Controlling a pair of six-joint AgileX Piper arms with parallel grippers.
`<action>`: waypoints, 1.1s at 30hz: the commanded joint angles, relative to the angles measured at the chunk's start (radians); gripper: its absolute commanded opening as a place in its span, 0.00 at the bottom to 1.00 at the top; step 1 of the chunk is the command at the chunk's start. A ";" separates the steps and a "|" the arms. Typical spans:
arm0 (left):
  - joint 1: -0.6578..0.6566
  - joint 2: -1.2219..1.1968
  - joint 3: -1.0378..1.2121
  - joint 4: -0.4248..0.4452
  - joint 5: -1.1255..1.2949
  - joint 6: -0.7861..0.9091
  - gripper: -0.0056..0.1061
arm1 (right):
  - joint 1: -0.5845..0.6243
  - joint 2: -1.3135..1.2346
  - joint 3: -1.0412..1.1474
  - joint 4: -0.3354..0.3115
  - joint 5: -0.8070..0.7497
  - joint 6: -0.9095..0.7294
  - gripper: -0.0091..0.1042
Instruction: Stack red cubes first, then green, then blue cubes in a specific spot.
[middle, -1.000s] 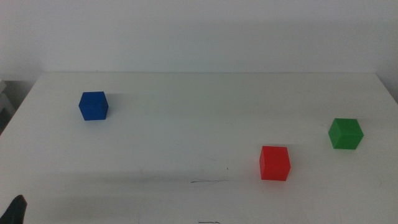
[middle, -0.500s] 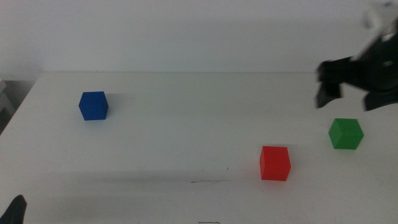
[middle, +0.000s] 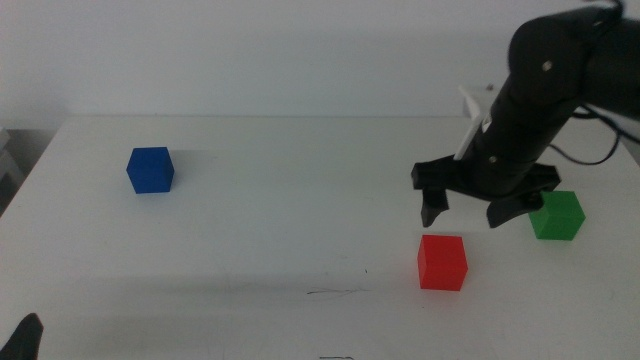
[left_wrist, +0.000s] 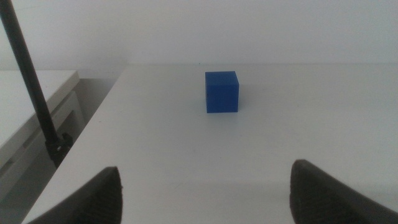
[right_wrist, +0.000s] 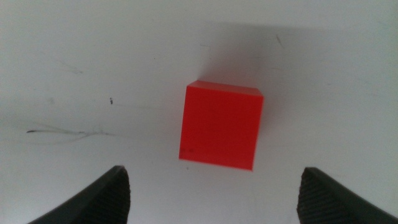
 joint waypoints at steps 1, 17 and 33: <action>-0.004 -0.026 -0.001 -0.009 -0.083 -0.002 0.86 | 0.002 -0.016 -0.034 -0.005 -0.041 0.005 0.91; -0.004 -0.026 -0.001 -0.009 -0.083 -0.002 0.86 | 0.002 0.124 -0.034 0.003 -0.076 0.040 0.91; -0.004 -0.026 -0.001 -0.009 -0.083 -0.002 0.86 | 0.002 0.194 -0.033 0.027 -0.084 0.083 0.52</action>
